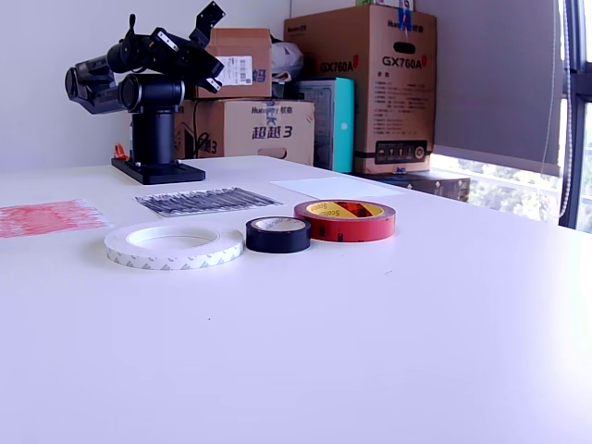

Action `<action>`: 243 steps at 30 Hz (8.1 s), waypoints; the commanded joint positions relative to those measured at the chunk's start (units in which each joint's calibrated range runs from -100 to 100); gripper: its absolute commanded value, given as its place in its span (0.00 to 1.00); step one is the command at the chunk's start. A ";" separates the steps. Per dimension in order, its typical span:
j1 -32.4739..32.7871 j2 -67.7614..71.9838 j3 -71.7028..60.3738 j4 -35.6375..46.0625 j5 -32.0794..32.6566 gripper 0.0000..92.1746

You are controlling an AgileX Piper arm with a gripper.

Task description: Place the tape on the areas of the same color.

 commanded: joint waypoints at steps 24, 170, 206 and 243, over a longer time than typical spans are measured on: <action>0.17 -0.27 -0.23 0.27 0.19 0.00; -8.59 137.34 -90.00 36.42 53.07 0.61; -8.99 142.76 -90.64 33.28 51.76 0.75; -8.91 144.91 -90.82 33.19 51.11 0.00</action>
